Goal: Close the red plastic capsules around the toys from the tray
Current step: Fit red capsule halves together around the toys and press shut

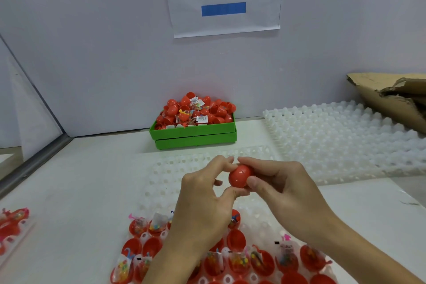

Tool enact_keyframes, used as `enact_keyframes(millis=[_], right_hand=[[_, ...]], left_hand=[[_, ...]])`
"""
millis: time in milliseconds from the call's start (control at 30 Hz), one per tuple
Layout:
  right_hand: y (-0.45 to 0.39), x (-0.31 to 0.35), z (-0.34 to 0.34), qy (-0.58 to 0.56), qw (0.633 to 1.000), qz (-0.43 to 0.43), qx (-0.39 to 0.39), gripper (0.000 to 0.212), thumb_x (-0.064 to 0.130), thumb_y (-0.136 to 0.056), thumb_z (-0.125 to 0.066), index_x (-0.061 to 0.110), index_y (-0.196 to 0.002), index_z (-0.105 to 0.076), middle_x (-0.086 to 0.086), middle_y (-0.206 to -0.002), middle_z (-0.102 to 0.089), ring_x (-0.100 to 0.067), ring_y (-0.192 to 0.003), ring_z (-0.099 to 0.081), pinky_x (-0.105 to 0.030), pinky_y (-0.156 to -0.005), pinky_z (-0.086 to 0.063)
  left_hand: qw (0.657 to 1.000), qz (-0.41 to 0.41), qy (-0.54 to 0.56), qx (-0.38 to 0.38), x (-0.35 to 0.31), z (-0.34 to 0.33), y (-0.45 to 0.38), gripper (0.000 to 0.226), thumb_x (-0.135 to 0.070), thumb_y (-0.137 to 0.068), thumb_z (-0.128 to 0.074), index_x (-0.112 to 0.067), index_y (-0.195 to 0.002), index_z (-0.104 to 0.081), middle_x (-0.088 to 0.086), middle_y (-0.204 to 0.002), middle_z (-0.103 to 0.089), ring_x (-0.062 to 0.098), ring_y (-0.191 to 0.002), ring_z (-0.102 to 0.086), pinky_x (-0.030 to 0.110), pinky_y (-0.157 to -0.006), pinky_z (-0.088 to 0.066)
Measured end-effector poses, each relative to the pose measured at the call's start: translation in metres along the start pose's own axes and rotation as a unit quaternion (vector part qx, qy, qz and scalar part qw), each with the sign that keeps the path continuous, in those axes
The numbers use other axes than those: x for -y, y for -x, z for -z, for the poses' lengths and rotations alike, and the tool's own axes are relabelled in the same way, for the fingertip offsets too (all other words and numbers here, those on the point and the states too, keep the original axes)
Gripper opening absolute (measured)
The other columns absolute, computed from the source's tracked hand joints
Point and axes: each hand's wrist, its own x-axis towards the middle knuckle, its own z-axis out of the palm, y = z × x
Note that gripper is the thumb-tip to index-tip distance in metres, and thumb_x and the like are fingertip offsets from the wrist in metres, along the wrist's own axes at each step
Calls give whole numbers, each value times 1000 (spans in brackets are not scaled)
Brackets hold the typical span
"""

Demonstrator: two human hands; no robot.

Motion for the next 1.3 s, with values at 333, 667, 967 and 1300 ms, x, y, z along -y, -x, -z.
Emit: enact_keyframes(millis=[333,667,967,1300], right_hand=[[-3,-6,2,-179,981,-64,37,26,10,-83,-69,7,-108,-74,-15,-95,-76,-29,-91,-74,-31,-77,-60],[-2,-4,-2,-197,978,4,75,34,31,-77,-75,11,-105,-76,-15,-103,-75,-32,-98,-72,-34,-82,-59],[-5,2,-15,-160,984,24,73,35,-3,-85,-66,25,-102,-79,-12,-96,-77,-29,-85,-75,-30,-78,-59],[-7,-5,3,-139,987,-74,42,36,43,-76,-68,18,-100,-78,-13,-96,-76,-29,-89,-75,-28,-75,-60]], left_hand=[[972,101,194,83,4,3,-4,50,-35,-61,-89,-34,-105,-65,-18,-121,-67,-2,-112,-62,21,-86,-55],[919,135,358,96,1,-5,-4,18,-4,-92,-62,-6,-103,-76,14,-97,-76,29,-94,-73,34,-80,-60],[895,206,393,44,6,-1,-10,26,-9,-95,-54,-12,-91,-80,13,-95,-76,28,-93,-73,34,-73,-60],[986,11,142,92,4,2,-3,43,-16,-82,-75,-41,-116,-67,-26,-121,-63,-1,-115,-58,16,-87,-51]])
